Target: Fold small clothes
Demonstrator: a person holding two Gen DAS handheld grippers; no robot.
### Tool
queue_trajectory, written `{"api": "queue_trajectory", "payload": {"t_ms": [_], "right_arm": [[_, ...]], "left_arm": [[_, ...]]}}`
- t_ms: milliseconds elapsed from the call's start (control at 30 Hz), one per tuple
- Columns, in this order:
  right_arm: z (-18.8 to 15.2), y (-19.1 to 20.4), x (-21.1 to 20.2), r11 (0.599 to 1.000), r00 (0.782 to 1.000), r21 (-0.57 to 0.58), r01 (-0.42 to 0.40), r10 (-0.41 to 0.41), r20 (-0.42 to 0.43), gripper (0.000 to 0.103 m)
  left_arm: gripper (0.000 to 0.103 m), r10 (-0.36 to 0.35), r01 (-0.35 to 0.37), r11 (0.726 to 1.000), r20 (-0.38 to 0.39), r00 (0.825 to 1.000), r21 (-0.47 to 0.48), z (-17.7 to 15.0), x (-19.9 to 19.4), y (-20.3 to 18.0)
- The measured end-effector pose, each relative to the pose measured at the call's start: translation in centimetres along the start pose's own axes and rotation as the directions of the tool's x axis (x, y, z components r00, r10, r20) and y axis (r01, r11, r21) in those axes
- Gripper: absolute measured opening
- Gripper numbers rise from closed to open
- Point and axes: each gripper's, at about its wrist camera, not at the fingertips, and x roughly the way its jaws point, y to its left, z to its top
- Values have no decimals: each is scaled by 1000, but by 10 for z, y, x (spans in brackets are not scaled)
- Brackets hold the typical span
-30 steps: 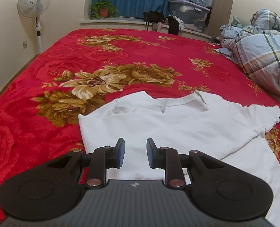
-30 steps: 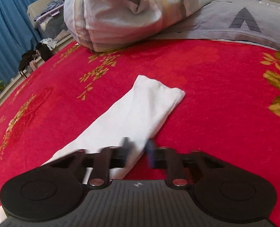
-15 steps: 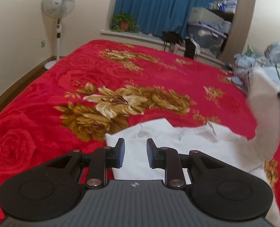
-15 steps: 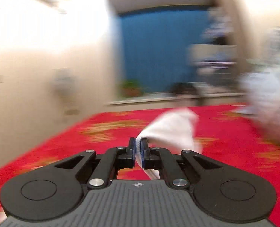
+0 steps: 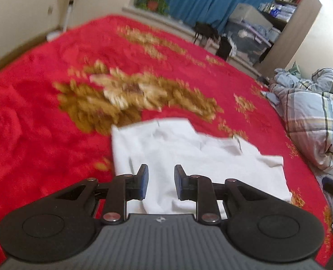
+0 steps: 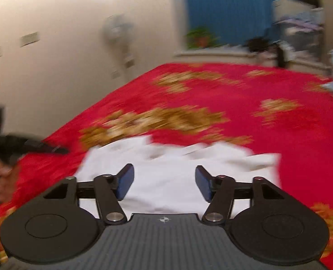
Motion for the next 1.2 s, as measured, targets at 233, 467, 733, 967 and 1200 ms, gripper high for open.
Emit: {"api": "queue_trajectory", "payload": {"t_ms": [233,467,733,967,1200], "right_arm": [[-22,-104,22,912,969,329,245,-232,-78,63],[-31,-147,61,868,965,423,260,-220,-142,63],[-24,-182,117,836,980,514,192,-132,-150,64],[-18,-214,164,763,989,632,135,-69,-128,5],[2,-223,147,794,974,570,210,-221,-52,4]], "left_arm": [[27,81,-75,996,-140,987,43,-26,48,-6],[3,106,-94,990,-114,988,108,-30,49,-10],[3,38,-42,996,48,998,81,-7,-8,-5],[3,61,-57,988,-25,998,145,-17,7,-7],[10,76,-70,984,-27,997,163,-13,12,-9]]}}
